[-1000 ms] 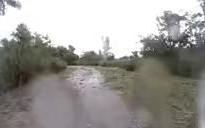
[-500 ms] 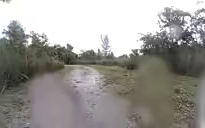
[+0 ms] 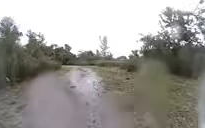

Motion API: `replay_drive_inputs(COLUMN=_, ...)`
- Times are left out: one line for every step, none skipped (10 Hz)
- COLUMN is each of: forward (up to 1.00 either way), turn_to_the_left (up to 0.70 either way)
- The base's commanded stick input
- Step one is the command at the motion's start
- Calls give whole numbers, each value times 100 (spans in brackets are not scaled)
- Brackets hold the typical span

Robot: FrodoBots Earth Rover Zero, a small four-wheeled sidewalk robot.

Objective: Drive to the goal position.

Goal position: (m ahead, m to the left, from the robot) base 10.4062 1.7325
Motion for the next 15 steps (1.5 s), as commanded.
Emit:
replay_drive_inputs(forward=85, turn_to_the_left=0)
replay_drive_inputs(forward=85, turn_to_the_left=8)
replay_drive_inputs(forward=85, turn_to_the_left=34)
replay_drive_inputs(forward=85, turn_to_the_left=23)
replay_drive_inputs(forward=85, turn_to_the_left=11)
replay_drive_inputs(forward=85, turn_to_the_left=2)
replay_drive_inputs(forward=85, turn_to_the_left=0)
replay_drive_inputs(forward=85, turn_to_the_left=0)
replay_drive_inputs(forward=85, turn_to_the_left=0)
replay_drive_inputs(forward=85, turn_to_the_left=0)
replay_drive_inputs(forward=85, turn_to_the_left=0)
replay_drive_inputs(forward=85, turn_to_the_left=0)
replay_drive_inputs(forward=85, turn_to_the_left=0)
replay_drive_inputs(forward=85, turn_to_the_left=0)
replay_drive_inputs(forward=85, turn_to_the_left=0)
